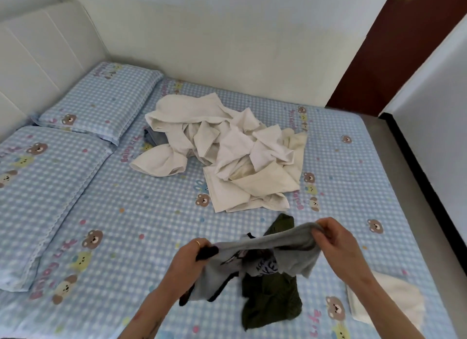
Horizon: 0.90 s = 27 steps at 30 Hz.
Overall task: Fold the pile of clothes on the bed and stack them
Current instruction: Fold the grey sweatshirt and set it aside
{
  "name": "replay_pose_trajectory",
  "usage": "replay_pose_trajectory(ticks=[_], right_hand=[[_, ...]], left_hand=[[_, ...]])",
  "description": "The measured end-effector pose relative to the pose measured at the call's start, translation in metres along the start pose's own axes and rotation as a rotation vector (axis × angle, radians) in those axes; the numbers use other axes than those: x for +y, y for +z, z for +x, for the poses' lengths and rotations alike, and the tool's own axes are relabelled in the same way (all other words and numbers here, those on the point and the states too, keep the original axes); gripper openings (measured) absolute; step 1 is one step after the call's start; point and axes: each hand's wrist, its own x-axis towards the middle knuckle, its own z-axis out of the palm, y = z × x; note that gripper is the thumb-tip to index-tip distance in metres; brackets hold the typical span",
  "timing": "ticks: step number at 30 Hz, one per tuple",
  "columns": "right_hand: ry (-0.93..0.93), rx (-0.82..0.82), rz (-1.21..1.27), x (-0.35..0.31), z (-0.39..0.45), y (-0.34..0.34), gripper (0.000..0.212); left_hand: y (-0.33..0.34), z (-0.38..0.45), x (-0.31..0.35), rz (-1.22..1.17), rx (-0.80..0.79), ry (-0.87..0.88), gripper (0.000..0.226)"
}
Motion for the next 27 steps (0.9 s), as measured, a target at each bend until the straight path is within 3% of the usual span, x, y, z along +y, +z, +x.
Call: replay_pose_trajectory(ticks=[3, 5, 9, 15, 20, 24, 27], right_hand=[[-0.021, -0.063, -0.001, -0.007, -0.004, 0.005, 0.015], [-0.099, -0.184, 0.026, -0.025, -0.006, 0.020, 0.015], [-0.173, -0.482, 0.086, -0.053, -0.006, 0.042, 0.047], [-0.244, -0.372, 0.005, -0.045, -0.005, 0.045, 0.019], [-0.230, -0.275, 0.020, -0.043, -0.008, 0.023, 0.032], [-0.180, -0.184, 0.048, -0.032, -0.010, -0.005, 0.033], [-0.205, -0.262, 0.044, -0.040, -0.014, -0.011, 0.038]], left_hand=[[-0.002, 0.003, 0.056, -0.024, -0.085, 0.178, 0.031], [0.005, 0.006, 0.087, -0.016, -0.171, 0.302, 0.031], [0.015, 0.010, 0.118, -0.036, -0.193, 0.299, 0.033], [0.018, 0.004, 0.105, -0.163, -0.133, 0.261, 0.026], [0.013, -0.004, 0.070, -0.076, -0.169, 0.062, 0.006], [0.003, -0.008, 0.075, -0.225, -0.045, 0.043, 0.037], [0.005, -0.010, 0.111, -0.176, -0.061, 0.191, 0.043]])
